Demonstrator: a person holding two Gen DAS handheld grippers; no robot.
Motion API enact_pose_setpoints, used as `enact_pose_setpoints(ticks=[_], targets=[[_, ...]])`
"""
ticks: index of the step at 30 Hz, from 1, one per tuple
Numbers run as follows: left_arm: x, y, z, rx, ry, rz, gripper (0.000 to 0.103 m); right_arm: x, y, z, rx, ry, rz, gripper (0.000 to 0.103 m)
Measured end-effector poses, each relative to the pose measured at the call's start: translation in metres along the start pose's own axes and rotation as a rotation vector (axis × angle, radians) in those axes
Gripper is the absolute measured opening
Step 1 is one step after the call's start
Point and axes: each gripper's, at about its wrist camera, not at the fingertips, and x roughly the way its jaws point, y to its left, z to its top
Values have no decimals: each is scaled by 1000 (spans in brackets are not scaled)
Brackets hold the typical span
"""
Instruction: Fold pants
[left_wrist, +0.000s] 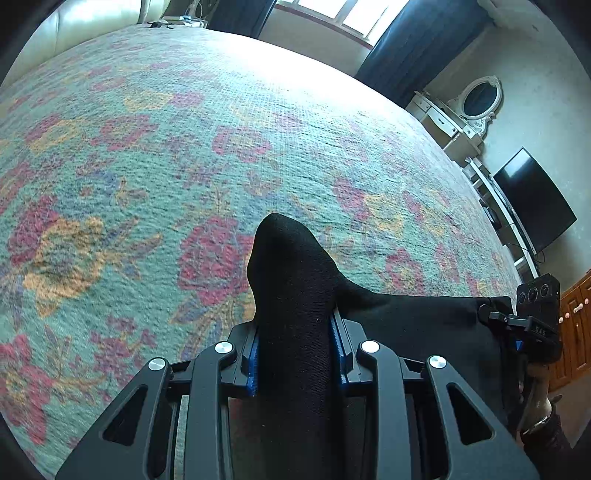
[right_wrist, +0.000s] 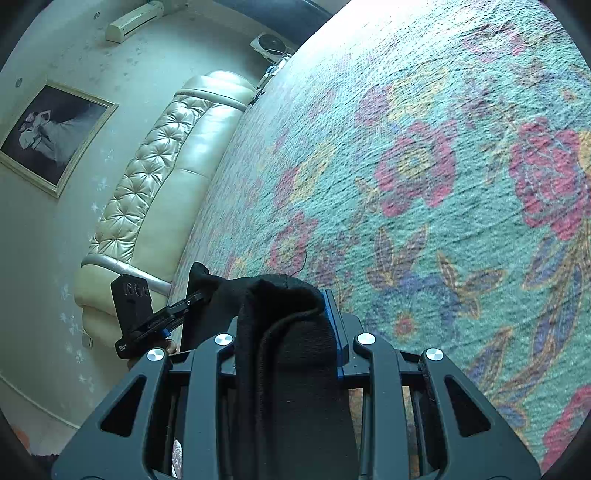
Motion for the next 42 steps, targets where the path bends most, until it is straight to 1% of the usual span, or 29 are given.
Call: enact_pose_setpoints(ticks=[6,10,12,15,21,30,42], targets=[[15,5,27,8,-6,30,31,19,-1,34,4,-19,2,28],[22,11,40,4,-3,41,31,33,-2,51,4,-22,3,28],[25,13,45,-2,2,44,31,38,-4,57,10,-20,3,28],[29,17,43,-15,10,39,31,46,-11,63,34,-17,12,28],[34,21,42,-21,13,33,31,50,-29,63,83,-19,40,28],[39,29,43,-33,5,14,32,49,-39,57,96,-26,62,28],[43,34,45,-40,-6,-9,35,38,-56,49,94,-42,84,27]])
